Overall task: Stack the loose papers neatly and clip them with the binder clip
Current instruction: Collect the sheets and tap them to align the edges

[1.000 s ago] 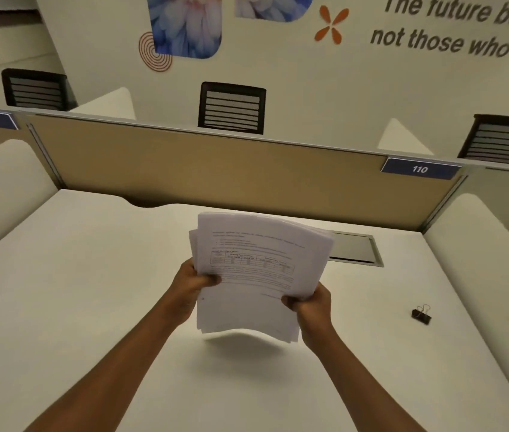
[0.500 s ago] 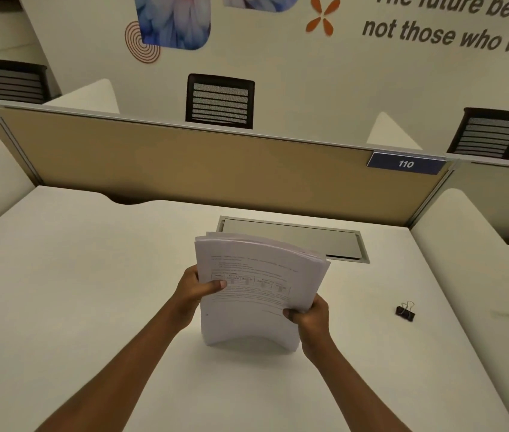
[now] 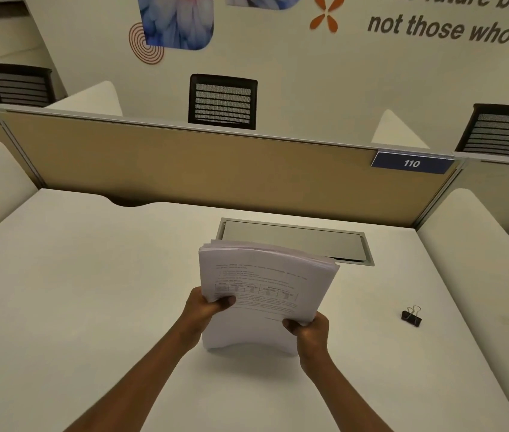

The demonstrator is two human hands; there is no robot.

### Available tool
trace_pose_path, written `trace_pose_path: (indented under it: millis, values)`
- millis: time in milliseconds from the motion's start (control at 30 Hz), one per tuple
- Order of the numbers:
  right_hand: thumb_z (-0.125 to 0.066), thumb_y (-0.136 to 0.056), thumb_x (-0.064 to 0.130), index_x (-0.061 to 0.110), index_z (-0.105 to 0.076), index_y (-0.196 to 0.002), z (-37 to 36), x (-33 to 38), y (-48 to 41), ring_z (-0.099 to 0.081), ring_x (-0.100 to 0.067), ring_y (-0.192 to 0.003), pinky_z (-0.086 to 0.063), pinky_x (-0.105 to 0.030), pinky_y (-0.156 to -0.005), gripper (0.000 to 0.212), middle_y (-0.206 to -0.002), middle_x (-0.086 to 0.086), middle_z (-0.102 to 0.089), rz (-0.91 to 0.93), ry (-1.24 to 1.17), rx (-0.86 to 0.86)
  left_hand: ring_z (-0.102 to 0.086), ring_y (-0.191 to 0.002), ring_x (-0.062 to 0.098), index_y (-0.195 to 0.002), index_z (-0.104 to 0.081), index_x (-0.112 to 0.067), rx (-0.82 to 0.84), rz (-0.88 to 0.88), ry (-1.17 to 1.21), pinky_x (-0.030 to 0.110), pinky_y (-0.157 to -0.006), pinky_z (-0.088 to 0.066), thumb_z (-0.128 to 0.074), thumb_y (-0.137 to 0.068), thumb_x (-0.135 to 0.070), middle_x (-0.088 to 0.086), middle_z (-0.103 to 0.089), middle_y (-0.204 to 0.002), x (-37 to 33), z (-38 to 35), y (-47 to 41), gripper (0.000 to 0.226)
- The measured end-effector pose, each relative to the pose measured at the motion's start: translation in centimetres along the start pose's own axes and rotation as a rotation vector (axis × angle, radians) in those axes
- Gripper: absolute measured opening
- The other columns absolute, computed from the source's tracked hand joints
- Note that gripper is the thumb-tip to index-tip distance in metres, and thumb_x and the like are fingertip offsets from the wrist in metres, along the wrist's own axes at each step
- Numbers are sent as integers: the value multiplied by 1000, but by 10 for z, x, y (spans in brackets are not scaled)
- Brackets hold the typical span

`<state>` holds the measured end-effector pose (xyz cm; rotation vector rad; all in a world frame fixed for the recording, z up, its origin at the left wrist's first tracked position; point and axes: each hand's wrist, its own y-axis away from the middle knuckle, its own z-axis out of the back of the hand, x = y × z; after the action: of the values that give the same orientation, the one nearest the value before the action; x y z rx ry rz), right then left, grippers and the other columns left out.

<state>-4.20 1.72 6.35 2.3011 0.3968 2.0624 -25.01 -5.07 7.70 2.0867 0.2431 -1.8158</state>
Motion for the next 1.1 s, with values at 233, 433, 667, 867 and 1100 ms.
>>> trace_pose_path:
  millis: [233, 433, 667, 867, 1100]
  values:
    - [-63, -67, -26, 16, -70, -76, 5, -12, 4, -66, -23, -76, -57, -22, -60, 44, -71, 4, -73, 14, 14, -4, -69, -96, 22, -97, -72, -28, -37, -3, 19, 27, -75, -56, -90, -35, -54, 2, -75, -102, 3, -1, 11, 70]
    - [-61, -68, -27, 13, -69, -81, 5, -12, 3, -65, -25, -78, -55, -19, -57, 43, -82, -9, -70, 9, 37, 31, -71, -79, 23, -92, -72, -14, -87, -144, 50, 25, -62, -57, -86, -41, -57, 2, -77, -87, -25, -4, 12, 68]
    - [-67, -64, -19, 15, -72, -80, 8, -13, 2, -66, -23, -74, -55, -19, -56, 38, -75, -1, -73, 8, 84, 66, -67, -62, 12, -78, -63, -11, -304, -366, -24, 21, -50, -52, -66, -56, -76, -7, -67, -63, -78, -21, 4, 69]
    - [-64, -68, -24, 17, -71, -82, 10, -15, 2, -67, -24, -80, -56, -20, -58, 44, -77, -1, -74, 21, 100, 74, -67, -66, 24, -70, -56, -23, -634, -296, -220, 37, -56, -53, -54, -59, -79, 4, -66, -71, -90, -38, 0, 58]
    - [-64, -68, -23, 19, -70, -84, 11, -18, -1, -68, -24, -82, -56, -21, -60, 45, -87, -7, -73, 28, 113, 83, -67, -73, 23, -91, -56, -19, -737, -206, -318, 38, -61, -58, -55, -60, -79, 2, -66, -83, -91, -46, -1, 68]
